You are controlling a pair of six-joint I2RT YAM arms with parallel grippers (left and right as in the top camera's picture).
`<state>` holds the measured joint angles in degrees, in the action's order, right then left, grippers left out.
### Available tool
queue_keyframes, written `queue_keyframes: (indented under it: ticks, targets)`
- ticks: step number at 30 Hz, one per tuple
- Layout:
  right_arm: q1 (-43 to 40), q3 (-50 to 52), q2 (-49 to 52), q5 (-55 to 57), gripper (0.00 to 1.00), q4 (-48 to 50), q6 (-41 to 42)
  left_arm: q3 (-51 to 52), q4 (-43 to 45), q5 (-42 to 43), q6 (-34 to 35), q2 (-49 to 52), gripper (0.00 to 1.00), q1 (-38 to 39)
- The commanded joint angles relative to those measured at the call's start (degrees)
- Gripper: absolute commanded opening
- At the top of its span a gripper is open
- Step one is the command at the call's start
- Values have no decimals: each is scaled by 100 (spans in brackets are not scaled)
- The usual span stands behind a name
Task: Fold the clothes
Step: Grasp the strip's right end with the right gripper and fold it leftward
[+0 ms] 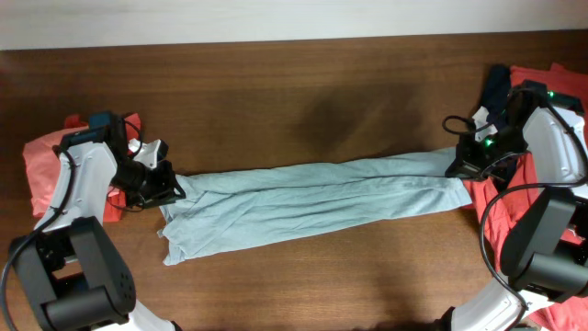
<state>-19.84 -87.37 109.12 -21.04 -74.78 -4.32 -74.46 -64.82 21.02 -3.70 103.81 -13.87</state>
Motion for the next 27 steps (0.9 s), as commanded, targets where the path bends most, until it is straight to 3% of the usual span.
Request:
queue_keyframes:
  ticks: [1,16,21,27]
  targets:
    - [-7,-103,-22,76,4,-48,7,7,11,20,-114,-129,25,22]
    - [122,-103,-22,9,4,-306,2,7,13,20,-114,-129,24,22]
    - [568,-103,-22,79,4,-350,-249,7,11,20,-114,-129,24,22]
    - [1414,-103,-22,485,4,-151,402,7,11,20,-114,-129,25,22]
